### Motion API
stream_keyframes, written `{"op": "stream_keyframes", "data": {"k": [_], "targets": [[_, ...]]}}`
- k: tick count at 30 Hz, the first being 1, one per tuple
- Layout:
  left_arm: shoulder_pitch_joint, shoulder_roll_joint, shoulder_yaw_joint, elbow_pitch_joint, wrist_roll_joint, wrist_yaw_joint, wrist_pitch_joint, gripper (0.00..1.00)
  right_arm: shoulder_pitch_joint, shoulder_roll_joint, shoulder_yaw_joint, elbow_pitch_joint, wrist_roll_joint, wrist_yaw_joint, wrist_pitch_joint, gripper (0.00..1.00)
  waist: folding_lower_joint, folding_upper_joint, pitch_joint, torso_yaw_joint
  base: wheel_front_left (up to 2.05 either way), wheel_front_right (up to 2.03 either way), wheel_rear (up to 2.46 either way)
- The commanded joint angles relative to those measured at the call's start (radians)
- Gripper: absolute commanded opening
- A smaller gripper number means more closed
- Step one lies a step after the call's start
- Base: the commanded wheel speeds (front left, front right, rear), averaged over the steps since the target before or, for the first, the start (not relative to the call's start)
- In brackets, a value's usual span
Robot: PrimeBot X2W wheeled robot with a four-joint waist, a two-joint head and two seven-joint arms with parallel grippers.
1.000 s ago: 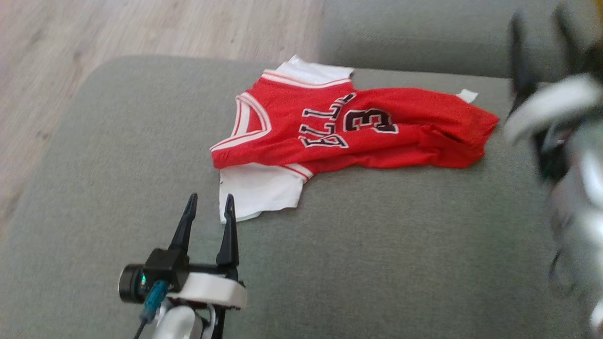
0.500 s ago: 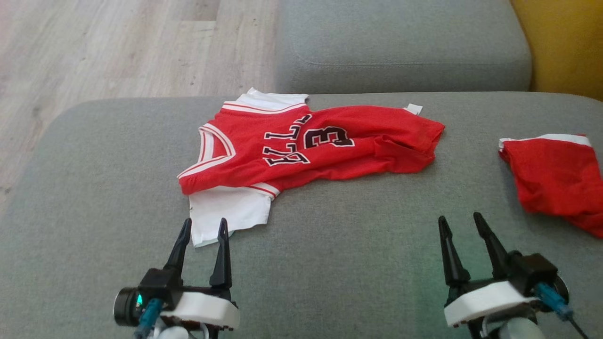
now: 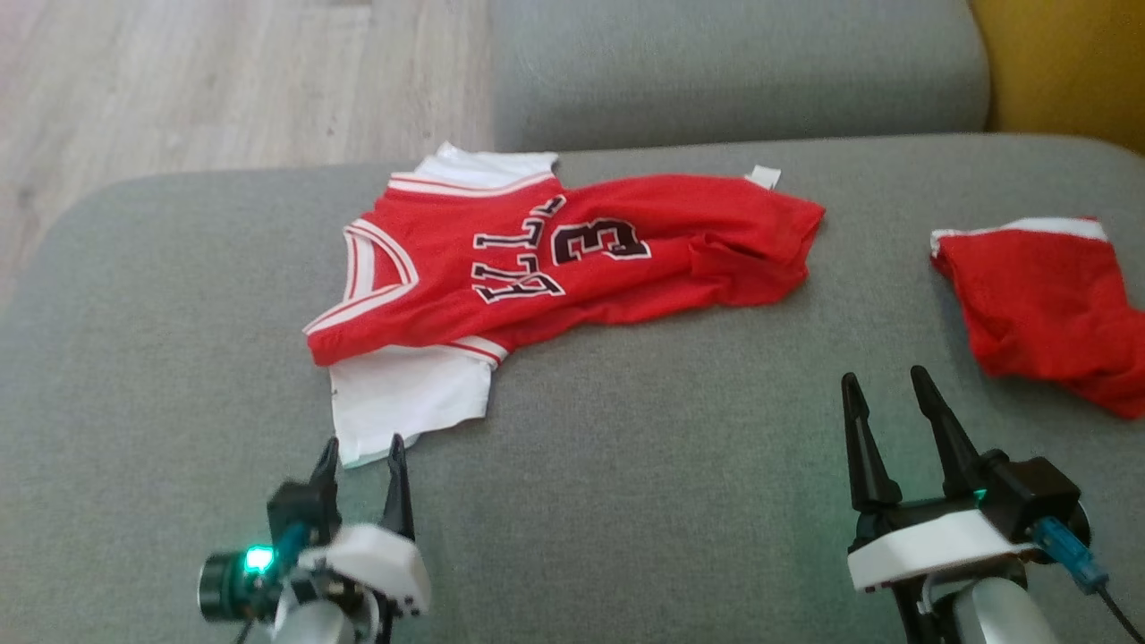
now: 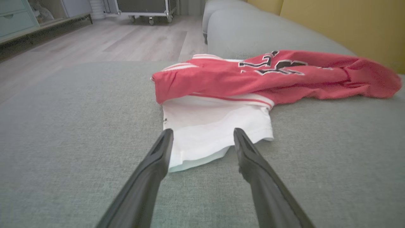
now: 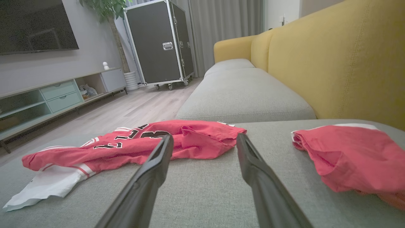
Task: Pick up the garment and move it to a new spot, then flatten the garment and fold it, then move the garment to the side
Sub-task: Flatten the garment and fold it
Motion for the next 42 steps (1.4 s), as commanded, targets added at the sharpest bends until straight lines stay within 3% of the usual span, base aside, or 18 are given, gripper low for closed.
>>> {"op": "stream_keyframes", "data": {"k": [1,12,21,22,23,33,42], "targets": [[-0.087,0.019,0.040,0.010,0.008,0.012,0.027,1.00,-0.042,-0.003,0.026,-0.034,0.012,-0.001,-0.009,1.00,0.0000,-0.0001,0.029,-0.012,0.00,0.00,0.00],[-0.212,0.063,0.069,0.197,0.002,0.060,0.093,1.00,-0.071,-0.003,0.039,-0.030,0.031,-0.001,-0.010,1.00,0.0000,-0.0001,0.091,-0.046,0.00,0.00,0.00],[-0.250,0.071,0.023,0.313,0.001,-0.004,0.194,1.00,-0.081,-0.003,0.039,-0.028,0.052,-0.001,-0.010,1.00,0.0000,-0.0001,0.097,-0.058,0.00,0.00,0.00],[-0.251,0.072,0.017,0.320,0.001,-0.015,0.202,0.43,-0.082,-0.003,0.036,-0.028,0.054,-0.001,-0.010,1.00,0.0000,-0.0001,0.096,-0.057,0.00,0.00,0.00],[-0.253,0.073,0.012,0.324,0.000,-0.024,0.202,0.00,-0.083,-0.003,0.034,-0.027,0.055,-0.001,-0.010,1.00,0.0000,-0.0001,0.096,-0.057,0.00,0.00,0.00],[-0.222,0.092,0.013,0.263,-0.010,-0.043,0.052,0.00,-0.070,-0.003,0.026,-0.011,0.062,-0.001,-0.011,1.00,0.0000,-0.0001,0.045,-0.035,0.00,0.00,0.00],[-0.141,0.134,0.014,0.109,-0.007,-0.027,-0.015,0.00,-0.040,-0.003,0.026,0.014,0.086,-0.001,-0.011,1.00,0.0000,-0.0001,-0.032,0.022,0.00,0.00,0.00]]}}
